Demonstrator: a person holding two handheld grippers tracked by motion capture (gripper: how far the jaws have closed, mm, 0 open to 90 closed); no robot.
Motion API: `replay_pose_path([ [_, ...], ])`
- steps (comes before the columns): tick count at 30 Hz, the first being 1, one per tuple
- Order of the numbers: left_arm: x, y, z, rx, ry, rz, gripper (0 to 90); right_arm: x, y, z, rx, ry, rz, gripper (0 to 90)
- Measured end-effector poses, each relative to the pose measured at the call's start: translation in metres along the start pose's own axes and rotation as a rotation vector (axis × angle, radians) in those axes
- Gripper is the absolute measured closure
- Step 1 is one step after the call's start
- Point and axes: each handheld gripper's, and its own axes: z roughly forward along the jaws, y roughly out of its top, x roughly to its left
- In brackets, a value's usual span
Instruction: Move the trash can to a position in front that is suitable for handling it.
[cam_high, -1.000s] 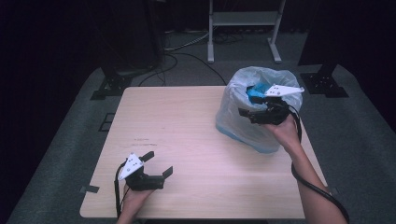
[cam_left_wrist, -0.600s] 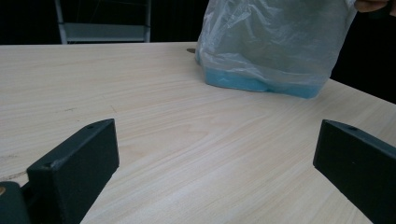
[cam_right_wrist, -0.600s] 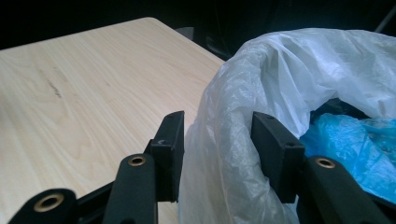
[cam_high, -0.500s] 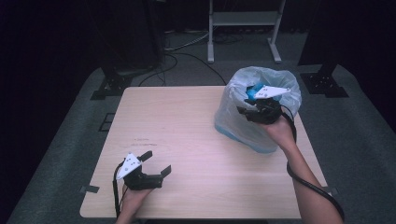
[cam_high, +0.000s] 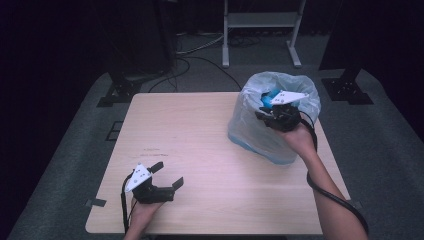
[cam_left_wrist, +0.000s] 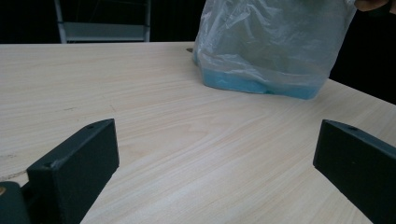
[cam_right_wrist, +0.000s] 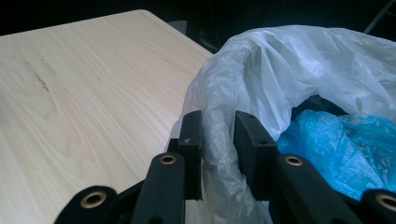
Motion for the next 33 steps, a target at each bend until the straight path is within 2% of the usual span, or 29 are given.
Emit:
replay_pose_path([
  [7,0.003,0.0,-0.001,-0.003,0.009,-0.007,0.0,0.016,0.005,0.004,-0.012,0.054,-0.036,72.9],
  [9,0.003,0.0,-0.002,-0.004,0.012,-0.006,0.0,0.027,0.008,0.006,-0.019,0.078,-0.062,73.1],
  [11,0.003,0.001,-0.002,-0.005,0.012,-0.006,0.0,0.029,0.009,0.006,-0.02,0.086,-0.069,73.2],
  [17,0.006,0.001,-0.004,-0.011,0.021,-0.011,0.0,0.054,0.021,0.008,-0.062,0.178,-0.11,78.9],
  [20,0.007,0.001,-0.004,-0.014,0.025,-0.02,0.0,0.065,0.027,0.009,-0.057,0.188,-0.153,78.9],
  [21,0.008,0.001,-0.005,-0.014,0.027,-0.02,0.0,0.07,0.029,0.011,-0.054,0.205,-0.164,78.8],
  [26,0.007,0.001,-0.005,-0.014,0.026,-0.019,0.0,0.073,0.031,0.014,-0.05,0.205,-0.171,78.6],
  [29,0.008,0.001,-0.005,-0.014,0.027,-0.02,0.0,0.075,0.032,0.016,-0.026,0.175,-0.205,76.4],
  [33,0.009,0.001,-0.006,-0.014,0.029,-0.021,0.0,0.074,0.03,0.017,-0.021,0.168,-0.202,75.4],
])
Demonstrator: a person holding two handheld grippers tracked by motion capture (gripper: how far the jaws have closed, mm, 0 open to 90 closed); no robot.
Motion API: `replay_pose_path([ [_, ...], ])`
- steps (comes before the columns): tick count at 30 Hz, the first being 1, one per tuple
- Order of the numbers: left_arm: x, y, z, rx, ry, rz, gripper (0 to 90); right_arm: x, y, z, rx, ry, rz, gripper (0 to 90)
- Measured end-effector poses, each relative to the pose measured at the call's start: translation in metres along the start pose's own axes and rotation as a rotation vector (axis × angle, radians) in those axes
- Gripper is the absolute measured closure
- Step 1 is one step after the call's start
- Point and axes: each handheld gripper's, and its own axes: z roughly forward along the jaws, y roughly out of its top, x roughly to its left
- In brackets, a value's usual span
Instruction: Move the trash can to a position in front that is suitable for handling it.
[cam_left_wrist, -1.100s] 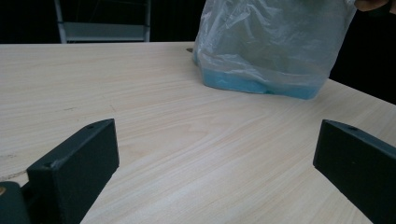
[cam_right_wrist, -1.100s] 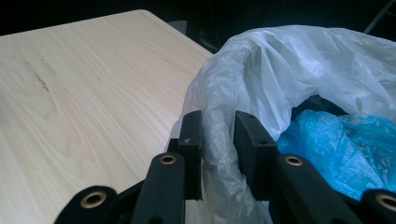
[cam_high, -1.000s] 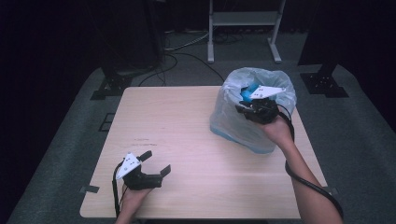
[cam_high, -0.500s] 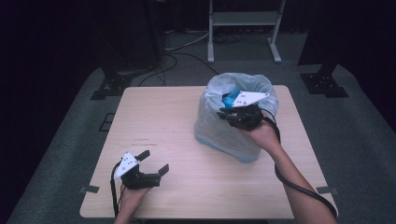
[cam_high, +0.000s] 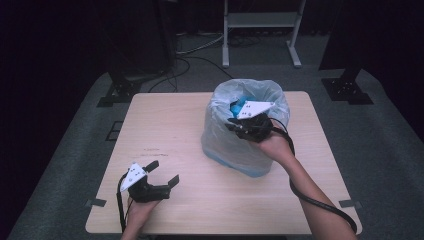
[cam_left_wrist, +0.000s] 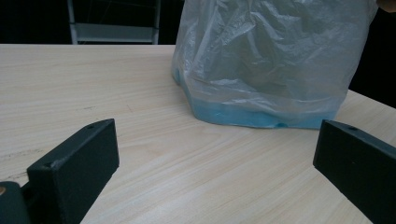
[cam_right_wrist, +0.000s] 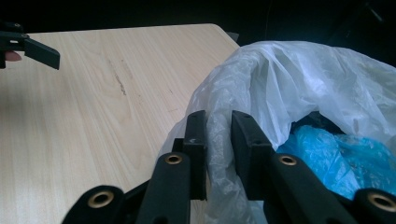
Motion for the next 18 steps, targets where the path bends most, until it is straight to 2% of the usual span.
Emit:
replay_pose_path([
  [6,0.0,0.0,0.0,0.002,0.0,-0.002,0.0,-0.003,-0.003,0.004,0.019,-0.012,0.02,73.2],
  [14,0.001,0.0,0.0,0.005,0.0,-0.001,0.0,-0.004,-0.001,0.011,0.048,-0.017,0.014,71.4],
  [18,0.002,0.0,-0.001,0.0,0.009,-0.004,0.0,-0.003,0.001,0.017,0.039,-0.005,0.032,71.7],
])
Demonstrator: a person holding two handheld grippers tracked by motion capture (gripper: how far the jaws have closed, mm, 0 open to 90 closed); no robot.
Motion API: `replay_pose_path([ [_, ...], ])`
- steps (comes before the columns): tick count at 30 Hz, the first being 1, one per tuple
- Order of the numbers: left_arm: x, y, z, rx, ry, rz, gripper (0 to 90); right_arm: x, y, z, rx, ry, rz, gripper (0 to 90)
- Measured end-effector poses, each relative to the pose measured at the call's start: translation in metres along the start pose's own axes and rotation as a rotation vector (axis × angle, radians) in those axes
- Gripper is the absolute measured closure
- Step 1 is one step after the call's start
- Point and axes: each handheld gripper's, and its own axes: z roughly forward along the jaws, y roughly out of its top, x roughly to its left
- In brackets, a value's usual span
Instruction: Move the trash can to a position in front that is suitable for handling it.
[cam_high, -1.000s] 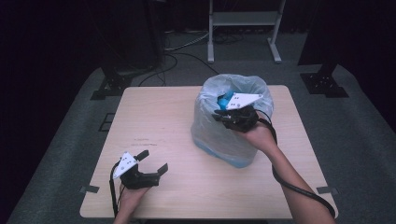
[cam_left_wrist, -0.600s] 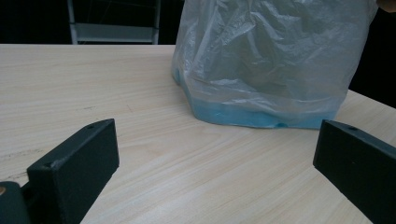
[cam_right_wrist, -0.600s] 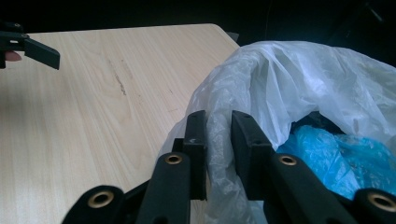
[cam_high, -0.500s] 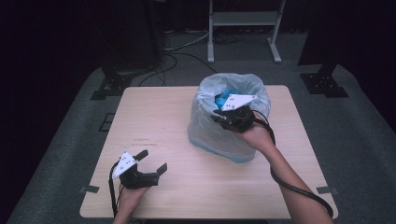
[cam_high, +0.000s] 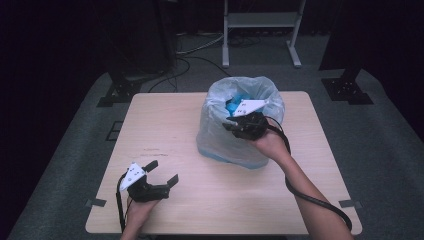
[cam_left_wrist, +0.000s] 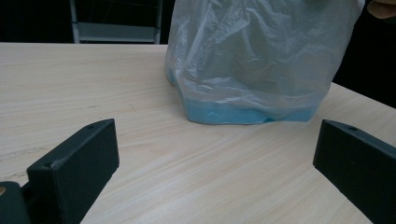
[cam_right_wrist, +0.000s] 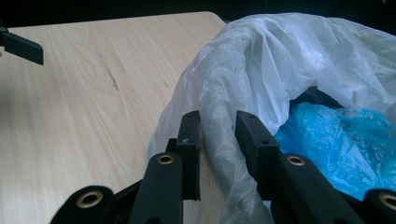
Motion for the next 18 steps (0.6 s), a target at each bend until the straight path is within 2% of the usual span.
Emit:
replay_pose_path([
  [2,0.001,0.0,-0.001,0.001,0.007,0.002,0.0,0.001,0.0,0.0,-0.003,0.005,0.003,71.7],
  [7,0.006,0.001,-0.003,-0.004,0.022,-0.007,0.0,0.01,0.005,0.004,-0.023,0.061,-0.01,71.8],
  [10,0.01,0.001,-0.006,-0.012,0.038,-0.019,0.0,0.022,0.011,0.008,-0.027,0.099,-0.042,72.1],
  [11,0.01,0.001,-0.006,-0.012,0.038,-0.019,0.0,0.022,0.011,0.008,-0.027,0.099,-0.042,72.1],
  [12,0.012,0.002,-0.008,-0.016,0.043,-0.021,0.0,0.029,0.014,0.01,-0.033,0.119,-0.058,72.1],
  [13,0.012,0.002,-0.008,-0.016,0.043,-0.021,0.0,0.029,0.014,0.01,-0.033,0.119,-0.058,72.1],
  [14,0.014,0.002,-0.009,-0.02,0.049,-0.025,0.0,0.036,0.017,0.012,-0.041,0.143,-0.074,72.1],
  [15,0.014,0.002,-0.009,-0.02,0.049,-0.025,0.0,0.036,0.017,0.012,-0.041,0.143,-0.074,72.1],
  [16,0.015,0.002,-0.01,-0.022,0.052,-0.026,0.0,0.043,0.02,0.014,-0.049,0.166,-0.095,72.1],
  [18,0.016,0.002,-0.01,-0.02,0.057,-0.03,0.0,0.047,0.021,0.016,-0.052,0.174,-0.103,72.1],
])
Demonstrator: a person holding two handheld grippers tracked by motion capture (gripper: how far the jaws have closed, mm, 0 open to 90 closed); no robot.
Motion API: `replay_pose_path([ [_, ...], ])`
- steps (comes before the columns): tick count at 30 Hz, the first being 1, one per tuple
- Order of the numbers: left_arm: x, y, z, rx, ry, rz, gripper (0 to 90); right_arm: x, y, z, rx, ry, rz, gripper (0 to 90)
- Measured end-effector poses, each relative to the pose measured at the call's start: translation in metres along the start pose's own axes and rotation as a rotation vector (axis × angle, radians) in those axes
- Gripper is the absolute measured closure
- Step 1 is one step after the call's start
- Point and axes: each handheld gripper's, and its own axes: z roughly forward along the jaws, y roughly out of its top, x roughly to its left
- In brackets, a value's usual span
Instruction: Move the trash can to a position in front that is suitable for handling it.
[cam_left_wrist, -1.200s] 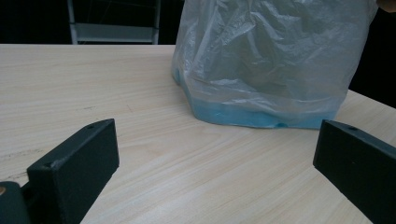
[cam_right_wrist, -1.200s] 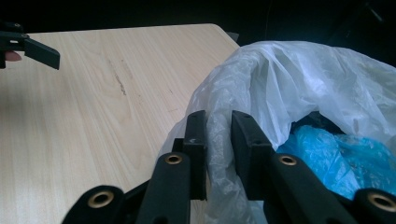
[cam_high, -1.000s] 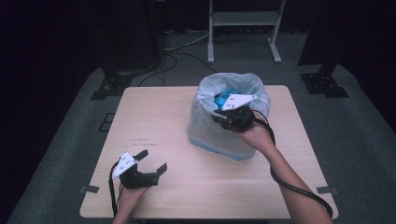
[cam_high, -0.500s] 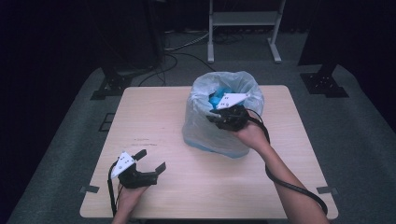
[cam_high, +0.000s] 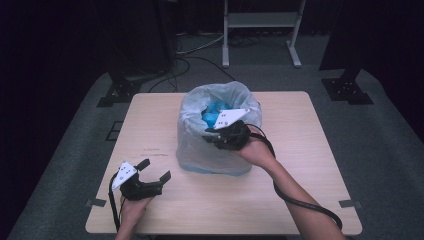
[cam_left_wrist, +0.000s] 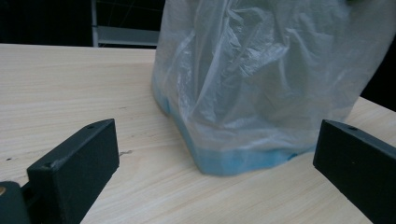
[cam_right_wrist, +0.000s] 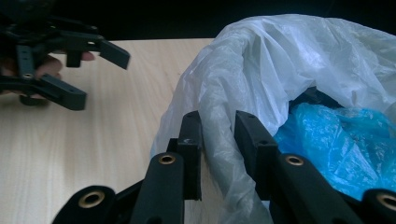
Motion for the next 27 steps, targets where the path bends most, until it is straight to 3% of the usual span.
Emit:
replay_pose_path([
  [8,0.002,-0.001,0.0,0.012,0.014,0.011,0.0,0.024,0.012,0.012,-0.033,0.08,-0.07,72.0],
  [14,0.003,-0.002,0.0,0.013,0.017,0.008,0.0,0.035,0.014,0.013,-0.057,0.122,-0.096,71.9],
  [24,0.007,-0.001,-0.003,0.001,0.025,-0.001,0.0,0.045,0.017,0.017,-0.096,0.188,-0.123,71.3],
  [27,0.007,-0.001,-0.004,-0.008,0.025,-0.007,0.0,0.046,0.017,0.018,-0.105,0.194,-0.124,66.4],
])
